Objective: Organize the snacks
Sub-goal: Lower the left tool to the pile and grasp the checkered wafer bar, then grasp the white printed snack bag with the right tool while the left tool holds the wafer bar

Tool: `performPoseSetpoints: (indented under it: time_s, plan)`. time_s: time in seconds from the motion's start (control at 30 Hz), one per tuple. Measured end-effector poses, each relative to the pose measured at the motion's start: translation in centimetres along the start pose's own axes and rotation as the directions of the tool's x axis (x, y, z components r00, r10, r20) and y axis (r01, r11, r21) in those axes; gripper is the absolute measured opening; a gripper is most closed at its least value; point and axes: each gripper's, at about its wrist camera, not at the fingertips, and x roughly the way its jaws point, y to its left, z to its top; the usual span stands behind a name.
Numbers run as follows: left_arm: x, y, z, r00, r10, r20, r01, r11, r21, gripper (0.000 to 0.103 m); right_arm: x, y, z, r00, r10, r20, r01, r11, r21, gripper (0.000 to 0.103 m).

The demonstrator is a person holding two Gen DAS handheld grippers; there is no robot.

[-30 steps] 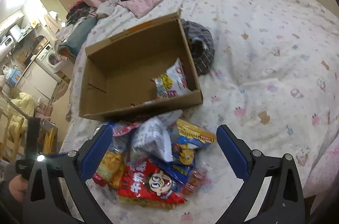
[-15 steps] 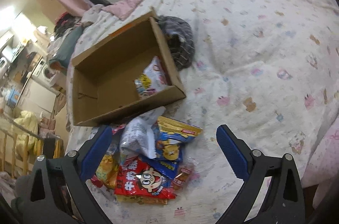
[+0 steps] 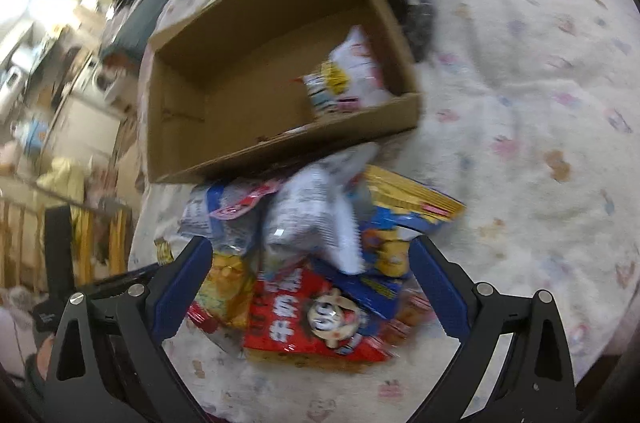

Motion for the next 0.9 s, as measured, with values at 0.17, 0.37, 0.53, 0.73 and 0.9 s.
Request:
performPoseSetpoints:
  time_s: [0.17, 0.37, 0.53, 0.73, 0.9]
  plan:
    - [-0.8, 1.2, 0.6, 1.0, -0.007, 0.006, 0.008, 1.0, -0.011, 0.023, 2.1, 1.8, 1.0, 0.999, -0.03, -0.028, 0.029, 0.999, -0.031, 0.1]
    - [-1.6, 2.4, 0.6, 1.0, -0.002, 0.021, 0.003, 1.0, -0.022, 0.023, 5.7, 2.8, 1.1, 0.987, -0.065, -0.144, 0.057, 0.997, -0.059, 0.1]
    - [-1.5, 2.6, 0.5, 1.0, -0.006, 0.025, 0.007, 1.0, -0.027, 0.023, 7.1, 2.9, 1.1, 0.98, -0.098, -0.174, 0.087, 0.994, -0.066, 0.095]
    - [-1.3, 2.2, 0.4, 1.0, 0.005, 0.031, -0.004, 1.0, -0.008, 0.023, 8.1, 2.2, 1.5, 0.974, -0.109, -0.197, 0.102, 0.994, -0.045, 0.083]
    - [-1.5, 2.1, 0.3, 0.999, 0.021, 0.046, -0.021, 1.0, 0.001, 0.023, 7.2, 1.4, 1.2, 0.978, -0.093, -0.188, 0.087, 0.995, -0.041, 0.061]
